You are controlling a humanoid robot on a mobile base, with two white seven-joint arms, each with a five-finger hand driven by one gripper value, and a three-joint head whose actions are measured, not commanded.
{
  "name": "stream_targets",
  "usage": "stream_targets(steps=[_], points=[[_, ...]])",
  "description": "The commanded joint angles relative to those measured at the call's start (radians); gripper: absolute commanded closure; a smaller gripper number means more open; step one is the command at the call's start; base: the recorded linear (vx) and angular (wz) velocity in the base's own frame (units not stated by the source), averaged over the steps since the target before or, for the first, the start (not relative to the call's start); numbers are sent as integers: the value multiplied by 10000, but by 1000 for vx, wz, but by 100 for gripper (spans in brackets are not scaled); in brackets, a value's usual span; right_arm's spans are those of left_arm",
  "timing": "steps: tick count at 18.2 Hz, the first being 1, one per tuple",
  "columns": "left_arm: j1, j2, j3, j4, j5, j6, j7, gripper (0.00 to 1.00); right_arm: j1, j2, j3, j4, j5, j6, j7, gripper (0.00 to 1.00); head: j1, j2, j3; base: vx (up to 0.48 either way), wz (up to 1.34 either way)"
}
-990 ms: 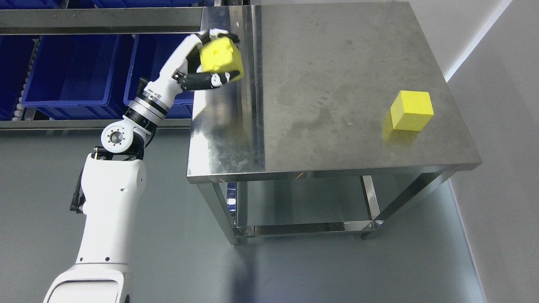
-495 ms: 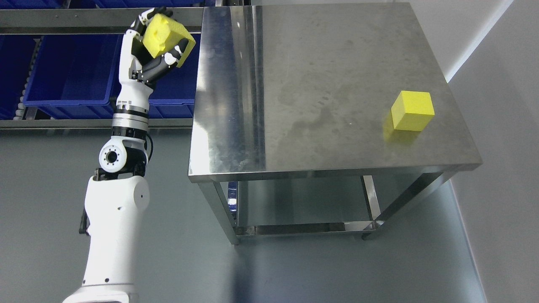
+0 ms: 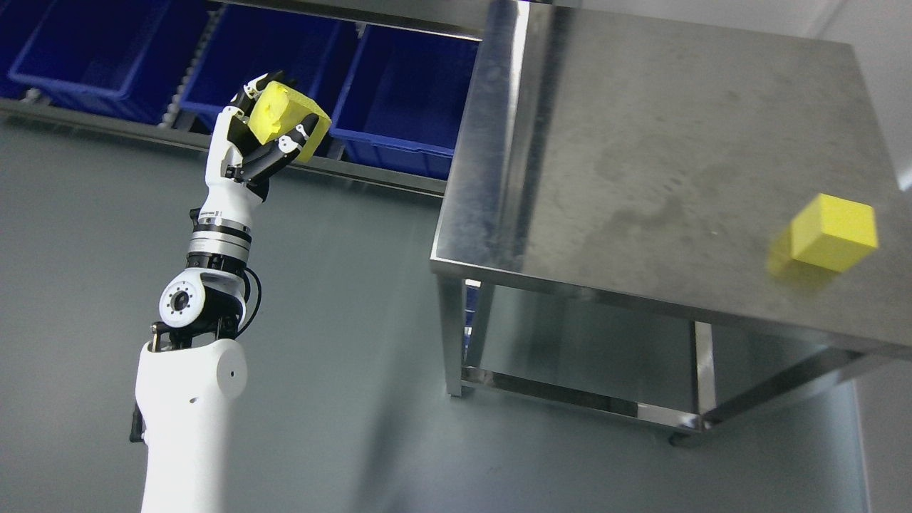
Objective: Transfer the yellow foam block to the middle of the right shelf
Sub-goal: 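Hold the cube raised in the left hand while turning toward the blue bins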
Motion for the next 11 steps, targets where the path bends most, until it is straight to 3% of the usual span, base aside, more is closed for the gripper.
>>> stream_targets(steps=[1, 6, 11], points=[[168, 78, 277, -1881, 67, 366, 19, 73, -16, -175, 0, -175, 0, 7, 7, 0, 0, 0, 0, -58, 855], [168, 78, 415, -1881, 67, 382, 4, 73, -16, -175, 0, -175, 0, 7, 7, 0, 0, -1, 0, -54, 789], [168, 78, 522, -1896, 67, 382, -27, 73, -31, -175, 0, -175, 0, 7, 7, 0, 0, 0, 0, -12, 378]])
